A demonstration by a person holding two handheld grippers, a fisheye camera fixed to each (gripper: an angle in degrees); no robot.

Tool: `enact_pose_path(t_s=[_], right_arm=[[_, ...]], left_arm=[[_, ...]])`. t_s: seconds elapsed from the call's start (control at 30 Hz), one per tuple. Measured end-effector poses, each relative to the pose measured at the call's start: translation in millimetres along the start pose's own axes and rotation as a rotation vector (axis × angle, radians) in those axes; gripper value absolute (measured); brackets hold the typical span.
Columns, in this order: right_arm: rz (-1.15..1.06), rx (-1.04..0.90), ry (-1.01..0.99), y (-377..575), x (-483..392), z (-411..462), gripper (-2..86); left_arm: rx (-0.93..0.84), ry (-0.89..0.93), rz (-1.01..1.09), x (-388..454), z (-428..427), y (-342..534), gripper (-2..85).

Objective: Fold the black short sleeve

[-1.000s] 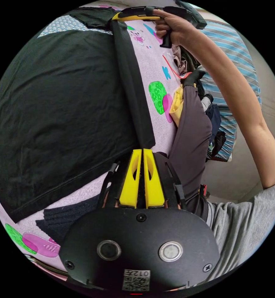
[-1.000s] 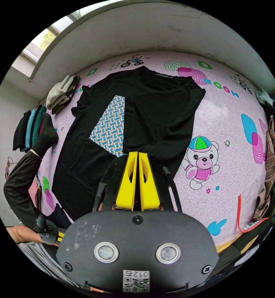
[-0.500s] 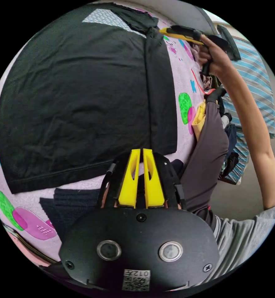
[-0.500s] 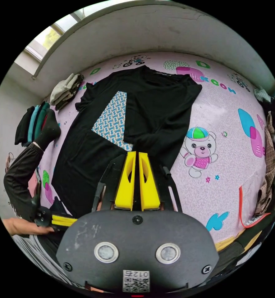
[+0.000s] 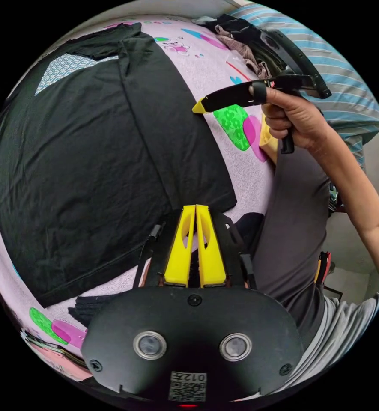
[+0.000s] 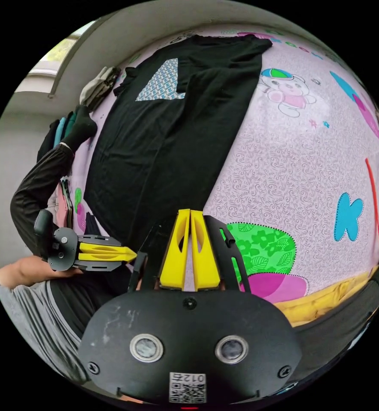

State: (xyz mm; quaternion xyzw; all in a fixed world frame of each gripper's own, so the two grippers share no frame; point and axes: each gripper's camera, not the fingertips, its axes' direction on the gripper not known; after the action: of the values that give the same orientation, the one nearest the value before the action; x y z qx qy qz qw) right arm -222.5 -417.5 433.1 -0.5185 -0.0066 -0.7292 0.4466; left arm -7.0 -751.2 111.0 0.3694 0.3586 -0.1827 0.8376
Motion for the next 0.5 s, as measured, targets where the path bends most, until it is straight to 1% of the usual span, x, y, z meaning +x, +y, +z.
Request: enact_pose_path(t_s=[0.2, 0.27, 0.3, 0.33, 0.37, 0.43, 0.47, 0.5], right_arm=[[-0.073, -0.007, 0.056, 4.1, -9.2, 8.3, -0.8], [-0.083, -0.004, 0.076, 5.9, -14.5, 10.4, -0.8], [-0.088, 0.015, 0.084, 6.4, -16.8, 9.0, -0.8], [-0.110, 0.078, 0.084, 6.9, -22.7, 3.8, -0.7], [-0.137, 0.153, 0.067, 5.7, -29.1, -2.9, -0.7], [-0.176, 0.267, 0.069, 0.7, -39.5, -12.0, -0.6], [-0.189, 0.340, 0.105, -5.2, -46.7, -15.9, -0.4], [-0.196, 0.372, 0.124, -9.0, -50.2, -17.0, -0.3]], left_arm=[[-0.041, 0.037, -0.041, -10.3, -31.2, -3.6, 0.0], [0.040, 0.012, -0.067, -22.5, -63.1, -13.4, 0.0], [0.122, -0.016, -0.122, -38.3, -91.4, -24.6, 0.0], [0.214, -0.017, -0.186, -59.2, -122.1, -38.2, 0.0], [0.265, -0.007, -0.215, -70.4, -137.8, -45.2, 0.0], [0.449, 0.012, -0.268, -112.4, -192.3, -75.9, 0.1], [0.466, 0.007, -0.277, -122.1, -201.8, -85.1, 0.1], [0.467, -0.012, -0.275, -139.8, -216.1, -105.2, 0.2]])
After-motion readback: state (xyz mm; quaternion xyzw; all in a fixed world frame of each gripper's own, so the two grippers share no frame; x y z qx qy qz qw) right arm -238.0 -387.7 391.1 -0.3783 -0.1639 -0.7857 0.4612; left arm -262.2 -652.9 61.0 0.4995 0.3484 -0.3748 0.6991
